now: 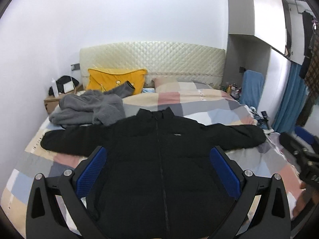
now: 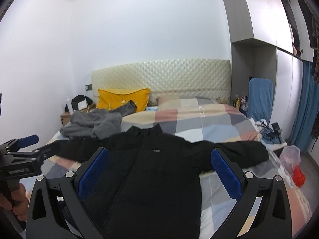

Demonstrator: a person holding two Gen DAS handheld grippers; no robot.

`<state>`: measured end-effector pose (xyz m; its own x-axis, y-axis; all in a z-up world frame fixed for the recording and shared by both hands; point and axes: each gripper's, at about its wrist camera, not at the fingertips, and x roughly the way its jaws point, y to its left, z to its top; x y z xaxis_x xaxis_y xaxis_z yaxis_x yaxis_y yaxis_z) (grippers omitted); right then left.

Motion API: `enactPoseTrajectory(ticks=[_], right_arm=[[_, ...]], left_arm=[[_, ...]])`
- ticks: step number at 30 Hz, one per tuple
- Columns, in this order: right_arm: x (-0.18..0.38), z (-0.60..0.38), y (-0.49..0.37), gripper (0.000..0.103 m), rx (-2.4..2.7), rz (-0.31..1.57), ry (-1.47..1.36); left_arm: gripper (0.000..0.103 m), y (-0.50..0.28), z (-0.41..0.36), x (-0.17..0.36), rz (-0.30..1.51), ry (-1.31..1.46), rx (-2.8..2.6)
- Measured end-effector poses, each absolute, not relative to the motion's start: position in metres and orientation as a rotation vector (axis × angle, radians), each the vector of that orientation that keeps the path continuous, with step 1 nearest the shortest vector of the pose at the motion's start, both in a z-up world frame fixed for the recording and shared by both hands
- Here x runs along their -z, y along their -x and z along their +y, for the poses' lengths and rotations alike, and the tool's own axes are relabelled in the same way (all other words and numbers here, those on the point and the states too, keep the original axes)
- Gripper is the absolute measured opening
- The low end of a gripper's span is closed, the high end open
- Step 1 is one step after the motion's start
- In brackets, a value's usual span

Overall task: Fold large clothes
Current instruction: 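Move both tools toward the black puffer jacket on the bed, then grasp the cuff of one black jacket sleeve with the right tool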

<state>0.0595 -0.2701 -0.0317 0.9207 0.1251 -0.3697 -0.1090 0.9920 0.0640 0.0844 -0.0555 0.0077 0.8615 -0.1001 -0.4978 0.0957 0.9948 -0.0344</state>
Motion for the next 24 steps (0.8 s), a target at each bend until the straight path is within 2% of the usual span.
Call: enactPoseTrajectory(ticks=[7,16,24], right_arm=[[0.038,-0.298,-0.092,0.103,-0.072,0.375,-0.054],[0.061,-0.381,-0.139,0.103,0.026,0.357,-0.133],[0.107,-0.447,-0.179,0.103,0.173,0.368,-0.074]], left_arm=[[0.103,-0.131,-0.056,0.003,0.557,0.107,0.135],[0.103,-0.173,-0.078,0.028,0.564,0.019,0.187],[0.103,-0.191,-0.061,0.083,0.593,-0.018,0.186]])
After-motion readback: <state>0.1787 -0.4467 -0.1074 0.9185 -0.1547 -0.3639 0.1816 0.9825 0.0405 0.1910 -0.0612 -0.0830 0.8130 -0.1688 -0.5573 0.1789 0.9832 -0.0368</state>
